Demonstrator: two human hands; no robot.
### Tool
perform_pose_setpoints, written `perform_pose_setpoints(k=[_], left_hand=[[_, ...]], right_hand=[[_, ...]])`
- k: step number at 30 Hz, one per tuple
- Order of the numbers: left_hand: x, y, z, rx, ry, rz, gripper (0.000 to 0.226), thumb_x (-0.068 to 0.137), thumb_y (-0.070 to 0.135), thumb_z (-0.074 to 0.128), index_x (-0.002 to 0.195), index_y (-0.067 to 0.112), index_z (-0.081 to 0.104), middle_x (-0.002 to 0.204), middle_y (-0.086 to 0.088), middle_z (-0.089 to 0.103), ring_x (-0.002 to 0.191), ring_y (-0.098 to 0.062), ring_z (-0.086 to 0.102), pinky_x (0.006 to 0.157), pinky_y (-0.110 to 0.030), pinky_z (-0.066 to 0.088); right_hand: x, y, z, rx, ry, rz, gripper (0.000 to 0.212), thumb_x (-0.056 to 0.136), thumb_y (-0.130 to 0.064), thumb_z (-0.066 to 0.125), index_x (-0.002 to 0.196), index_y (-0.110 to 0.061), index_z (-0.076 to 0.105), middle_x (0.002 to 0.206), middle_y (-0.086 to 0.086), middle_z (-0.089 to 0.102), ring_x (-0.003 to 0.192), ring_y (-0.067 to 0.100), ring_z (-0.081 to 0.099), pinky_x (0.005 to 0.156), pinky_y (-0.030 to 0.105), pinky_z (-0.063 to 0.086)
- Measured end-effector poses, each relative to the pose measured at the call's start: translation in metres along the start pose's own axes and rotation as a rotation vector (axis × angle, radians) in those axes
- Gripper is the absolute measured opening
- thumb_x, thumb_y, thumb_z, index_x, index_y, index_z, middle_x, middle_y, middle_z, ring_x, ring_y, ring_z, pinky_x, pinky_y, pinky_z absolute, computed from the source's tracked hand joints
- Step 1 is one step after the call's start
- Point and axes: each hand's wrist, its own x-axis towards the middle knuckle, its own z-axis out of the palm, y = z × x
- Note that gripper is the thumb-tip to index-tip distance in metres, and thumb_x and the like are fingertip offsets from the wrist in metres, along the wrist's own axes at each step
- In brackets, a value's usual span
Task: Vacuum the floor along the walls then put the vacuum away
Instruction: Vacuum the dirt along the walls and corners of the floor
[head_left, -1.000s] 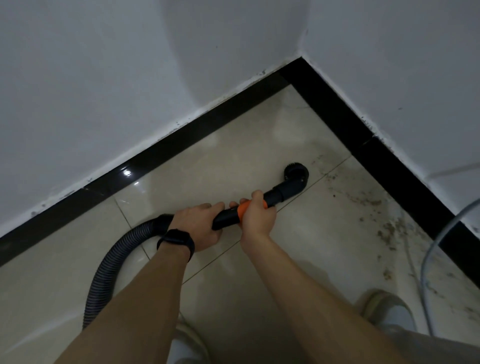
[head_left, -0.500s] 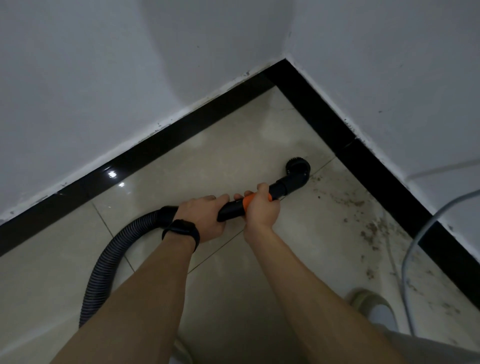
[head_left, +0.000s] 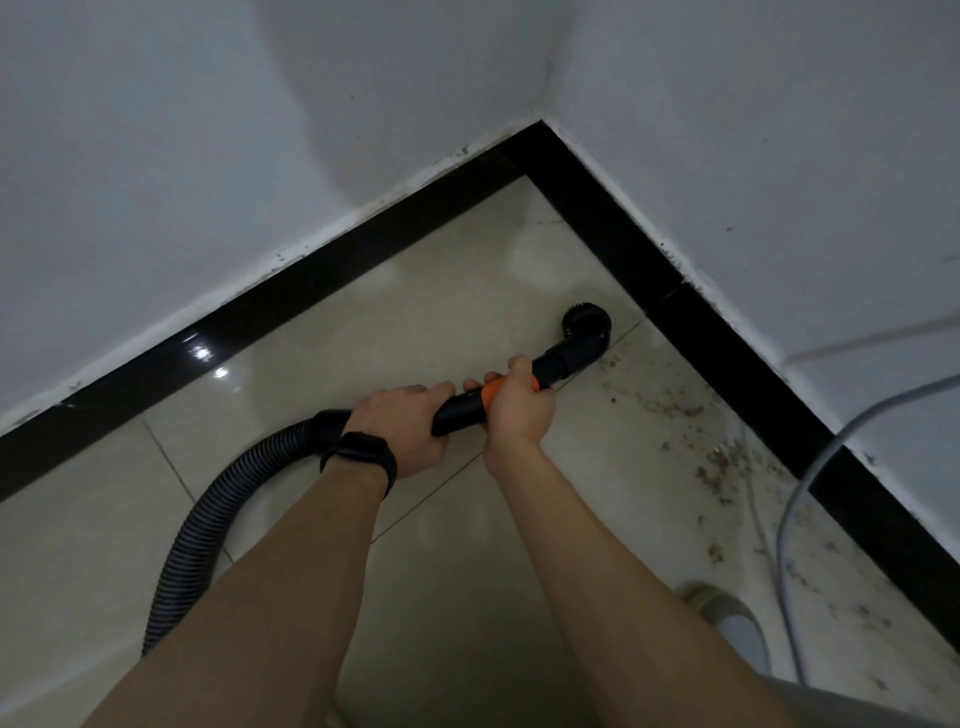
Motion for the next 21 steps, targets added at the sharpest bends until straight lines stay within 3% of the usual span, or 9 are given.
perform_pose_setpoints(k=[5, 11, 16, 21], left_hand=[[0.013, 0.007, -0.002, -0.013, -0.021, 0.022, 0.027, 0.082, 0.033, 0.056, 0.091, 0.039, 0.031, 0.077, 0.008, 0.05, 0.072, -0.022, 0.057, 0.06, -0.03, 0.042], [0.032, 0.024, -0.004, 0.006, -0.022, 0.053, 0.026, 0.081, 0.033, 0.056, 0.092, 0.037, 0.033, 0.078, 0.009, 0.048, 0.069, -0.021, 0.05, 0.061, -0.03, 0.038], [0.043, 0.035, -0.006, -0.012, -0.02, 0.065, 0.028, 0.081, 0.031, 0.057, 0.09, 0.036, 0.031, 0.074, 0.008, 0.046, 0.068, -0.022, 0.051, 0.06, -0.03, 0.038], [0.052, 0.039, -0.009, -0.103, -0.05, 0.042, 0.024, 0.076, 0.029, 0.057, 0.081, 0.038, 0.036, 0.067, 0.012, 0.048, 0.062, -0.019, 0.052, 0.052, -0.026, 0.031]], right_hand=[[0.008, -0.009, -0.002, 0.001, 0.023, -0.017, 0.009, 0.098, -0.022, 0.059, 0.1, -0.015, 0.054, 0.07, 0.004, 0.066, 0.055, 0.02, 0.071, 0.058, 0.033, 0.058], [0.022, -0.024, -0.011, 0.025, 0.04, -0.029, 0.012, 0.098, -0.021, 0.06, 0.106, -0.012, 0.057, 0.071, 0.005, 0.065, 0.056, 0.02, 0.071, 0.057, 0.032, 0.057], [0.033, -0.035, -0.014, 0.02, 0.042, -0.042, 0.011, 0.097, -0.022, 0.06, 0.102, -0.013, 0.056, 0.07, 0.004, 0.064, 0.055, 0.02, 0.07, 0.066, 0.038, 0.06], [0.041, -0.046, -0.011, -0.001, 0.082, -0.055, 0.01, 0.097, -0.02, 0.06, 0.091, -0.012, 0.057, 0.062, 0.003, 0.063, 0.05, 0.021, 0.067, 0.055, 0.032, 0.056]])
